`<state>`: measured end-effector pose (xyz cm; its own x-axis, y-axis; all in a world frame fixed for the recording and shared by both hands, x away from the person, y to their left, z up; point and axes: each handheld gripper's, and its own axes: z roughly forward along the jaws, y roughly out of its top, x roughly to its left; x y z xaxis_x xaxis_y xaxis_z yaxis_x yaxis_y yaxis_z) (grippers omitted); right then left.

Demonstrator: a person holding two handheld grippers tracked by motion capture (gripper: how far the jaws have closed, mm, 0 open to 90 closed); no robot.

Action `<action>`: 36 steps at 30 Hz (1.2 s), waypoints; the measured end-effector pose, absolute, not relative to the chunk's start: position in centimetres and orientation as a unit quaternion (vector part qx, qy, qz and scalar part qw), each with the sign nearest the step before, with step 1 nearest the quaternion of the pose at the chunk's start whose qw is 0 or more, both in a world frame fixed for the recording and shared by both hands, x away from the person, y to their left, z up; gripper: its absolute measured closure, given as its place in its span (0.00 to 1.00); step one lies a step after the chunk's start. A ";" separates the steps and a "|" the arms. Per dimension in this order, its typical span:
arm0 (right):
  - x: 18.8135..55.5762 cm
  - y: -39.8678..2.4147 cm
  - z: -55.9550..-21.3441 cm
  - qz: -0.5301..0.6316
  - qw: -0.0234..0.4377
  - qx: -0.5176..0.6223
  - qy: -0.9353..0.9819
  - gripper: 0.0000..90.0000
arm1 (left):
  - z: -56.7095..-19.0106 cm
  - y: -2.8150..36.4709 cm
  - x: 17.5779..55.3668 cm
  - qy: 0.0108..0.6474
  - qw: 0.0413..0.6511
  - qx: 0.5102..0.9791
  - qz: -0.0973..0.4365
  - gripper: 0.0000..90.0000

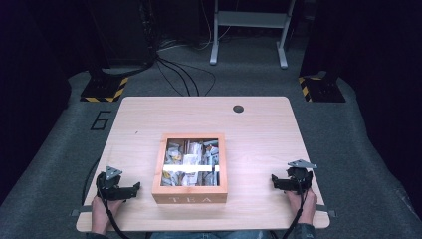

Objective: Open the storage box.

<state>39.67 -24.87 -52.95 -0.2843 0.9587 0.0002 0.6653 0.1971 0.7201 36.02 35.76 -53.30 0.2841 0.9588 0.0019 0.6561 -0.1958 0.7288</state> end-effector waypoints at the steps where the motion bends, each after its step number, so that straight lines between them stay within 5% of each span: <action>1: 39.7 -24.9 -52.9 0.314 0.234 0.551 0.737 0.02 | -53.3 35.8 36.0 0.549 0.318 0.736 0.238 0.00; 19: 39.7 -24.9 -52.9 0.319 0.232 0.551 0.736 0.04 | -53.1 35.9 36.0 0.530 0.325 0.751 0.224 0.00; 36: 39.6 -24.9 -52.9 0.321 0.234 0.552 0.733 0.06 | -50.9 37.1 33.1 0.495 0.404 0.740 0.212 0.00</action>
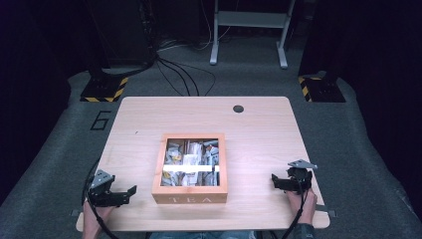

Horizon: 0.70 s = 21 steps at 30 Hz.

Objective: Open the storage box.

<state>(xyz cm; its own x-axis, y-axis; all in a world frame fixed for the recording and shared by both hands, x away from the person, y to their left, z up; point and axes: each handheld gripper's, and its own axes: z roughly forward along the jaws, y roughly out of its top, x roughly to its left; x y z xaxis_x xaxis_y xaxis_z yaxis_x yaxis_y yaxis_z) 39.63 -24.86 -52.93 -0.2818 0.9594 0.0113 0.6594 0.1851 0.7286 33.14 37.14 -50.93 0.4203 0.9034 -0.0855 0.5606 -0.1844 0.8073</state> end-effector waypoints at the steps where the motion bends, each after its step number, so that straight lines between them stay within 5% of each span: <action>1: 39.6 -24.9 -52.9 0.321 0.234 0.552 0.733 0.06 | -50.7 37.0 32.9 0.490 0.410 0.739 0.214 0.00; 21: 39.6 -25.0 -52.9 0.320 0.237 0.552 0.733 0.07 | -48.7 33.2 30.3 0.416 0.472 0.755 0.185 0.00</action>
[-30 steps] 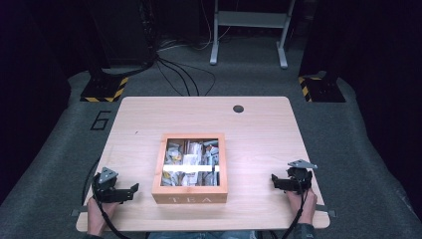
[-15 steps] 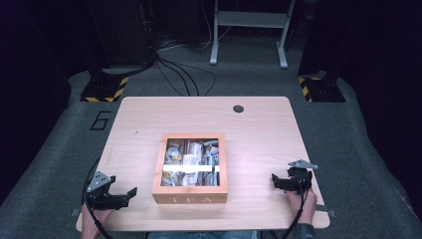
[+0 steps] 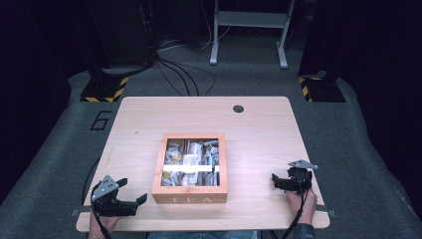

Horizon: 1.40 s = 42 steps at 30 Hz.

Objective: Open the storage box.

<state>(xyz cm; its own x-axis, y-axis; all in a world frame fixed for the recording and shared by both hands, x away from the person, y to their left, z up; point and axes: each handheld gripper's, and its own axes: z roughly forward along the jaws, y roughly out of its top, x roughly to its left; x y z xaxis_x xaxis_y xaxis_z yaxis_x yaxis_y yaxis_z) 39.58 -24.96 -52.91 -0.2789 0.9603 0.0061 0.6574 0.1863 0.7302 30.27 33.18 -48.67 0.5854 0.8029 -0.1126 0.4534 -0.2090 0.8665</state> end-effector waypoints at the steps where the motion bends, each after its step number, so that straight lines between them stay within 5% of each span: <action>1: 39.6 -25.0 -52.9 0.320 0.237 0.552 0.733 0.07 | -48.7 33.2 30.3 0.416 0.472 0.755 0.185 0.00; 10: 39.6 -24.9 -52.9 0.320 0.236 0.553 0.732 0.07 | -49.3 30.6 30.4 0.385 0.473 0.772 0.177 0.00; 33: 39.6 -24.9 -52.9 0.320 0.236 0.553 0.732 0.07 | -50.2 28.8 30.7 0.354 0.480 0.785 0.170 0.30; 42: 39.6 -24.9 -52.9 0.320 0.236 0.553 0.732 0.07 | -50.2 28.9 30.5 0.346 0.482 0.786 0.171 0.34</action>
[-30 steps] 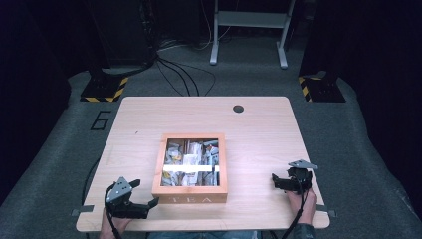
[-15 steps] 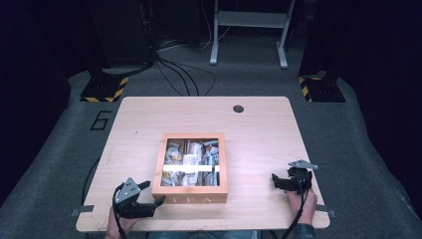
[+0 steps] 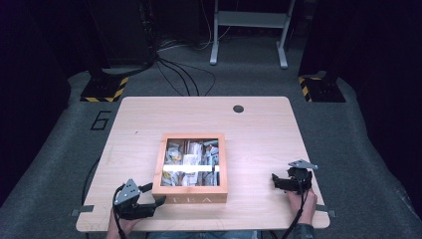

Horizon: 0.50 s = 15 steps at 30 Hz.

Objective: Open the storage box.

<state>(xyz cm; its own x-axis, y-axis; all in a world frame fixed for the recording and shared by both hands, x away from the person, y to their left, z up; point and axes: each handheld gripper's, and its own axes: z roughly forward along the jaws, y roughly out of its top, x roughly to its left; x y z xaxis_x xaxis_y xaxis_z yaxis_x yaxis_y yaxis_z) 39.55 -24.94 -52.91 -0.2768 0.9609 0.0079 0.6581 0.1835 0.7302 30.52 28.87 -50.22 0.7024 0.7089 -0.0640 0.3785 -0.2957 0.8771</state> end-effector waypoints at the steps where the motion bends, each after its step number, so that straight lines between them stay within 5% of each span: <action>1: 39.6 -24.9 -52.9 0.320 0.236 0.553 0.732 0.07 | -50.2 28.9 30.5 0.347 0.482 0.786 0.170 0.34; 15: 39.5 -24.9 -52.9 0.320 0.237 0.553 0.732 0.07 | -50.0 29.2 30.2 0.343 0.487 0.784 0.176 0.40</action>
